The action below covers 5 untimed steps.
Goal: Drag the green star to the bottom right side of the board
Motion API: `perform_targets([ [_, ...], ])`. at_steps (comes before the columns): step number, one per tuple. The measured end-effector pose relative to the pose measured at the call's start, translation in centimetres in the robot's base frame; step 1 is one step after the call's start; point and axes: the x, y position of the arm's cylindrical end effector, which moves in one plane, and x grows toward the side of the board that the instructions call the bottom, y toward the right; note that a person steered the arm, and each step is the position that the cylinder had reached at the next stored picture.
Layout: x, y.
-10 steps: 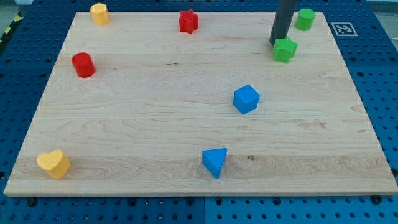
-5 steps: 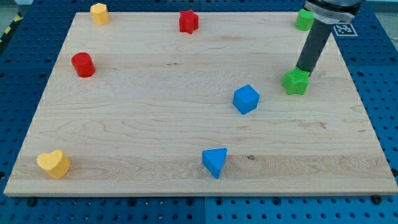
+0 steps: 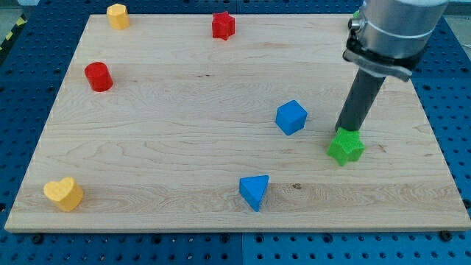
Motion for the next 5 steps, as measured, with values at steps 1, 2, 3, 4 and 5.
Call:
perform_targets([
  [1, 1.6, -3.7],
  [2, 3.9, -4.2],
  [3, 5.6, -4.2],
  [4, 6.4, -4.2],
  [5, 6.2, -3.0],
])
